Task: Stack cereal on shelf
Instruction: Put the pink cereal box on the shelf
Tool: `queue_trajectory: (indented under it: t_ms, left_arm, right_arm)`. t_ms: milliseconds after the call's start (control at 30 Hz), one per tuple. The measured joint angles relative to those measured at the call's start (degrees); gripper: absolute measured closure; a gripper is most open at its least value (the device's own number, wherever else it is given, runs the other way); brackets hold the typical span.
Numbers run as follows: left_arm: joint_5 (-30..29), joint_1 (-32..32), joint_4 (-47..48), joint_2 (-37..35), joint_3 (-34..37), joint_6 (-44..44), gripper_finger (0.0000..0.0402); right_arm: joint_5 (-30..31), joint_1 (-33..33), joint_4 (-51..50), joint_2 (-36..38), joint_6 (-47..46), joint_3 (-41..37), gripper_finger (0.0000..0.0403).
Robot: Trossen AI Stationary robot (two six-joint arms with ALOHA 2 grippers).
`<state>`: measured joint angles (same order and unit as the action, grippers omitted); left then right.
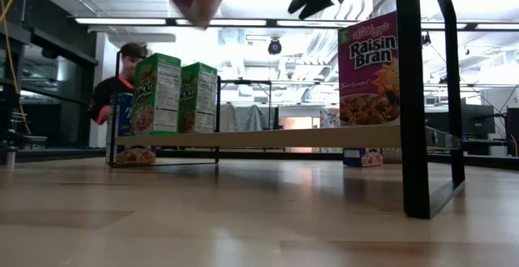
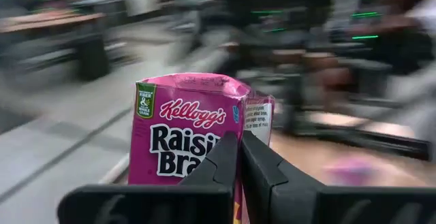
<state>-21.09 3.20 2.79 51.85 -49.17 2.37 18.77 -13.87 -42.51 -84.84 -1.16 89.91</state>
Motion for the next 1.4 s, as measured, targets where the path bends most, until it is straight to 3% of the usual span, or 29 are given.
queue_trajectory:
  t_ms: [133, 267, 433, 600, 667, 867, 1167, 1400]
  left_arm:
    - [0.8, 11.8, -10.8, 7.5, 0.0, -4.7, 0.0401]
    - [0.8, 18.6, -21.0, 15.9, 0.1, -7.0, 0.0401]
    - [2.3, 22.6, -40.1, 25.3, 5.4, -5.4, 0.0401]
    - [10.9, 23.3, -67.9, 34.6, 13.5, 2.4, 0.0401]
    - [14.1, 23.0, -73.8, 37.4, 14.8, 5.2, 0.0401]
    - [12.6, 22.9, -76.4, 46.7, 13.8, 8.3, 0.0401]
    - [3.0, 22.7, -76.5, 53.6, 10.5, 5.4, 0.0401]
    - [2.7, 22.3, -76.3, 58.7, 7.5, 5.9, 0.0402]
  right_arm:
    - [0.3, 0.0, 0.0, 2.5, -0.9, 0.0, 0.0141]
    - [0.2, 0.0, 0.0, 4.0, -2.6, 0.0, 0.0141]
    - [0.0, 0.0, -1.4, 4.3, -2.9, 0.0, 0.0141]
    - [-0.2, 0.0, -2.6, 4.2, -2.9, 0.0, 0.0141]
    - [-0.4, 0.0, -2.7, 4.2, -3.0, 0.0, 0.0141]
    - [-0.3, 0.0, -2.5, 4.2, -3.5, 0.0, 0.0141]
    - [-0.3, 0.0, -2.2, 4.2, -4.4, 0.0, 0.0141]
    - [-0.3, 0.0, -2.1, 4.2, -4.4, 0.0, 0.0141]
